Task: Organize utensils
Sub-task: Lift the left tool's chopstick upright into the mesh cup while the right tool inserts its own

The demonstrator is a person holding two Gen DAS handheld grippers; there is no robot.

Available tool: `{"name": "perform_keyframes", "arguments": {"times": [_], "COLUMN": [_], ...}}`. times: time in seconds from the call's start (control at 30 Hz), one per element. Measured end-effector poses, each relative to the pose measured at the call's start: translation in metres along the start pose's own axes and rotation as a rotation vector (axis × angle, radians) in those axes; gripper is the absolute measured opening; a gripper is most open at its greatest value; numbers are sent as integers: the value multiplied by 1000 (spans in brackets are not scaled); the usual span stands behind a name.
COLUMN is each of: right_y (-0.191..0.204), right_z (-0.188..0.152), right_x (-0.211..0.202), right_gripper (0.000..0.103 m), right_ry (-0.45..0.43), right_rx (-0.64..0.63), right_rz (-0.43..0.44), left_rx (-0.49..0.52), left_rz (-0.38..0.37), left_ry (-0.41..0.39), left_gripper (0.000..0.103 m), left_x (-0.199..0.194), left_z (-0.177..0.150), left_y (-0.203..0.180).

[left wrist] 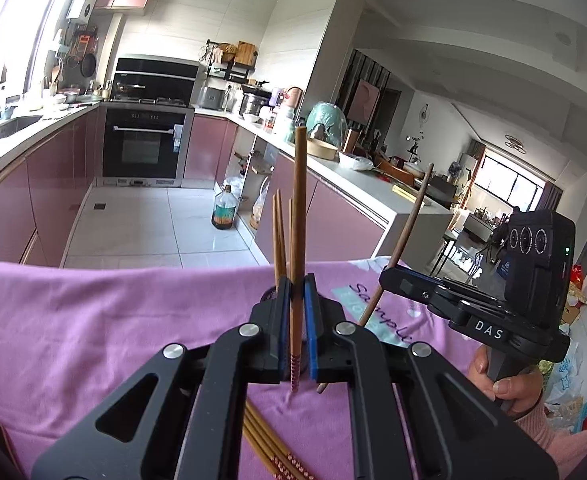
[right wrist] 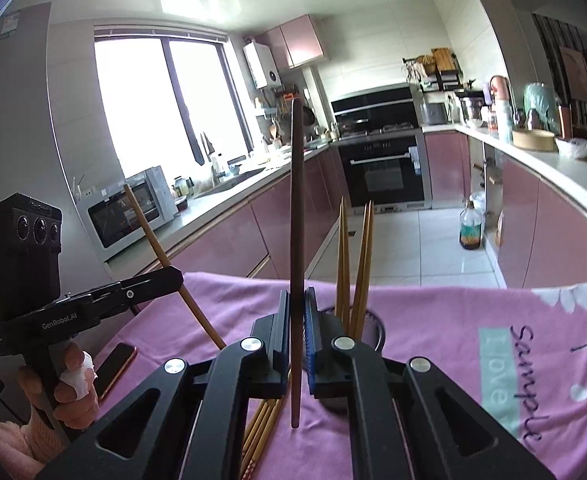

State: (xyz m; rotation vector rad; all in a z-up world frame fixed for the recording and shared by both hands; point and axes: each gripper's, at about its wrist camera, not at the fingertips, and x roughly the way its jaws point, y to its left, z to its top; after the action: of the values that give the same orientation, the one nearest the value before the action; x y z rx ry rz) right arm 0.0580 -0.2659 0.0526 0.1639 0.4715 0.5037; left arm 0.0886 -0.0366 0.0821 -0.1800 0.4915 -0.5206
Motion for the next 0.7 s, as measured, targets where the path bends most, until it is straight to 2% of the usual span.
{"name": "perform_keyframes", "arguments": {"times": [0.4, 0.57, 0.7], "right_y": [-4, -10, -19], "right_z": [38, 37, 29], "right_x": [-3, 12, 32], "right_gripper": [5, 5, 5], "right_ry": [-94, -78, -26], "right_rx": [-58, -58, -42], "right_rz": [-53, -85, -99], "left_rx": [44, 83, 104], "left_rz": [0, 32, 50], "left_ry": [-76, -59, -12], "left_gripper": [8, 8, 8], "left_x": [9, 24, 41], "left_z": [44, 46, 38], "left_y": [-19, -30, -36]}}
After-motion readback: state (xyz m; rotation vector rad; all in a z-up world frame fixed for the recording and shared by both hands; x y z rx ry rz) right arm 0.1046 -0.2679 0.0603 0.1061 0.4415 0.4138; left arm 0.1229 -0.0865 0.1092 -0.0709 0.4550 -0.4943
